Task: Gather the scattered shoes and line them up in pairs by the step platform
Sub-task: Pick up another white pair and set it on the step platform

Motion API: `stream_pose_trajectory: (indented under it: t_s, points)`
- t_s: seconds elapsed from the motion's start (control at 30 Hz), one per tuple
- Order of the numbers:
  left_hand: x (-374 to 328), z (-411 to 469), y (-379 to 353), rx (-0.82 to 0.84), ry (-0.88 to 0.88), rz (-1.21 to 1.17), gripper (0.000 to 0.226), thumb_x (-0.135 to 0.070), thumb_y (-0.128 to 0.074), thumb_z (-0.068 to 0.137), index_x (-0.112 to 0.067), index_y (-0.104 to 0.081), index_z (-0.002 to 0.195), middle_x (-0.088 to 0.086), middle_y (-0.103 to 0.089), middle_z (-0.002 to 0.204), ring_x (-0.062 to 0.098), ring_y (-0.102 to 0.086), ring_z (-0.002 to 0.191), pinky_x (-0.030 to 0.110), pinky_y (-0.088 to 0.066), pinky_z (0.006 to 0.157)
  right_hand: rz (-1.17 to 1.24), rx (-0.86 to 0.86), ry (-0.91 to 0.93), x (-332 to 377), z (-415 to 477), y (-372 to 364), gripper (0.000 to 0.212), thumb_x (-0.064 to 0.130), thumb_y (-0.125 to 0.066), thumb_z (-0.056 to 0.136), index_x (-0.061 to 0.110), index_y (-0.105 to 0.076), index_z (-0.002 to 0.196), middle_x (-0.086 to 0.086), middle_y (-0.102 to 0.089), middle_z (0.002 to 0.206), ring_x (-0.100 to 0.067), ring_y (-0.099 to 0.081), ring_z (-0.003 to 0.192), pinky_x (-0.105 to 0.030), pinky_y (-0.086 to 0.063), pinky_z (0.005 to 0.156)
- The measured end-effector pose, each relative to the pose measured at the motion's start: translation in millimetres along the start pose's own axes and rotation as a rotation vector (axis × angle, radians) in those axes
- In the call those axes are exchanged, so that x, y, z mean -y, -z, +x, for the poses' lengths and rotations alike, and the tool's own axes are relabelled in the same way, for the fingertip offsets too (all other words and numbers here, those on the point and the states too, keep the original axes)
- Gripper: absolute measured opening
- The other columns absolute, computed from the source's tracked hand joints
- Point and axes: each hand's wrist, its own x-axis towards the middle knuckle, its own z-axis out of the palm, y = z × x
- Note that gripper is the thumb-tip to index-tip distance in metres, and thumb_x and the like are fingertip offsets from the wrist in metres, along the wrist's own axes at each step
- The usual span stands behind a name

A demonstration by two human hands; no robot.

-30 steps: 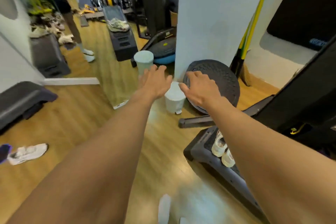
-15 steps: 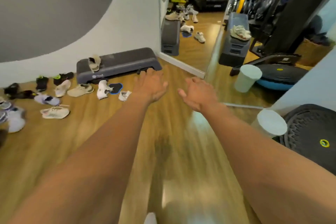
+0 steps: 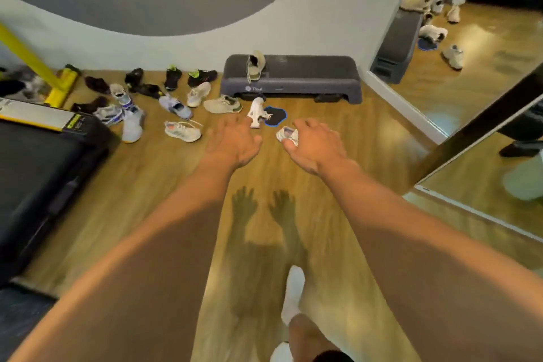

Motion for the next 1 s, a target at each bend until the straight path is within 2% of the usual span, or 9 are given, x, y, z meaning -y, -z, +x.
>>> stream_pose_trajectory:
  t_s: [0.23,0.4,0.5,0.77,1.0]
  points:
    - [51,94,7,0.043,0.106,0.027,0.056,-0.042,-0.040,0.092,-0.020,-0.038,0.143,0.015,-0.037,0.146,0.036,-0.035,0.132,0.050,-0.030,0.107,0.057,0.077,0.053,38,116,-41,0.052,0.049,-0.041,0.091,0.018,-0.044,0.133,-0.010,-0.050,0.131,-0.031,-0.046,0.121,-0.046,-0.037,0.096]
    - [73,167,-1,0.111,0.115,0.036,0.051,-0.039,-0.043,0.091,-0.018,-0.042,0.138,0.013,-0.039,0.142,0.034,-0.038,0.128,0.048,-0.032,0.102,0.035,0.076,0.048,67,182,-75,0.051,0.049,-0.045,0.092,0.014,-0.050,0.128,-0.010,-0.052,0.129,-0.032,-0.049,0.117,-0.041,-0.040,0.084]
    - [103,205,-8,0.170,0.087,0.042,0.053,-0.042,-0.043,0.093,-0.018,-0.040,0.140,0.012,-0.036,0.145,0.036,-0.035,0.132,0.051,-0.030,0.105,0.069,0.158,0.004,83,223,-92,0.051,0.051,-0.043,0.093,0.018,-0.047,0.132,-0.009,-0.049,0.133,-0.032,-0.047,0.121,-0.044,-0.039,0.089]
    - [193,316,-2,0.253,0.042,0.039,0.056,-0.045,-0.043,0.094,-0.022,-0.034,0.144,0.010,-0.031,0.150,0.036,-0.028,0.137,0.053,-0.025,0.108,0.062,0.194,-0.132,136,317,-110,0.053,0.052,-0.043,0.092,0.019,-0.045,0.134,-0.009,-0.049,0.135,-0.033,-0.047,0.122,-0.045,-0.040,0.092]
    - [208,415,6,0.257,-0.105,0.103,0.054,-0.046,-0.040,0.093,-0.021,-0.037,0.140,0.012,-0.036,0.147,0.036,-0.033,0.134,0.050,-0.027,0.106,0.168,0.206,-0.265,151,406,-113,0.054,0.051,-0.040,0.095,0.016,-0.043,0.135,-0.013,-0.047,0.135,-0.034,-0.042,0.126,-0.048,-0.037,0.098]
